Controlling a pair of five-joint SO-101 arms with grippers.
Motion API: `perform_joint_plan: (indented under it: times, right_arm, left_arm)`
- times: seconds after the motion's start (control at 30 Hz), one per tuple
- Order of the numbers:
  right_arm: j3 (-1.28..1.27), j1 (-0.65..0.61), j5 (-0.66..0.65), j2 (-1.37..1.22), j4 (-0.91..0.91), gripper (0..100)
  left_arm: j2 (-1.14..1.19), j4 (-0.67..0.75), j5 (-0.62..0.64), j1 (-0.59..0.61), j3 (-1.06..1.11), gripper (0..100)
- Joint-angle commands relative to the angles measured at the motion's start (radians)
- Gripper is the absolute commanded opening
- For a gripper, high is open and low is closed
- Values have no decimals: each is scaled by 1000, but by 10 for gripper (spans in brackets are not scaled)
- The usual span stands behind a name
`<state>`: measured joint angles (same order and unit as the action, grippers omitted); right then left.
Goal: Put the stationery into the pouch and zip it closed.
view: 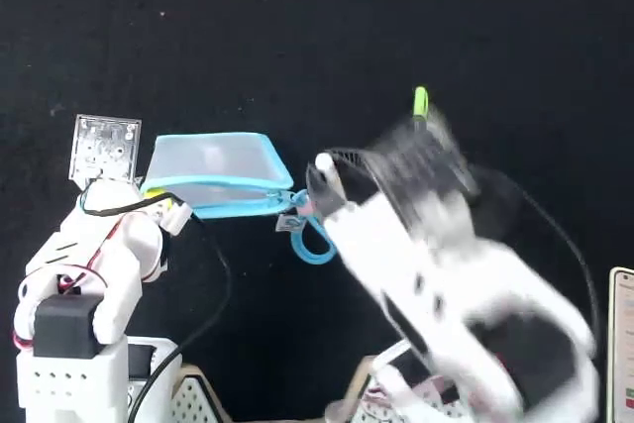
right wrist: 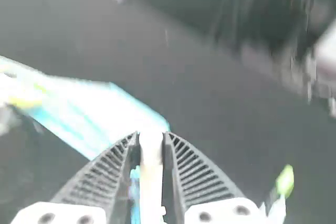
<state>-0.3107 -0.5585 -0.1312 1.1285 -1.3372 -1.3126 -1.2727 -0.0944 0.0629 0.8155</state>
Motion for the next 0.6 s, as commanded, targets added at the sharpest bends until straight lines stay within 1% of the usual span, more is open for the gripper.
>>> perform_joint_plan:
  times: [0.0,0.1,0.23,0.37,0.43,0.57]
  right_arm:
    - [-59,-81,0,171,155,11]
    - [-128,-144,2,289,272,11]
    - [-206,-264,2,421,436,11]
    - [-363,-384,0,496,618,11]
    - [-452,-407,-6,513,697,11]
    - [-604,-405,-8,522,829,11]
  left_arm:
    - [-6,-3,-11,10,-12,30]
    - [-6,-3,-11,10,-12,30]
    - [-6,-3,-11,10,-12,30]
    - [-6,-3,-11,10,-12,30]
    - [-6,-3,-11,10,-12,30]
    - [-6,-3,-11,10,-12,30]
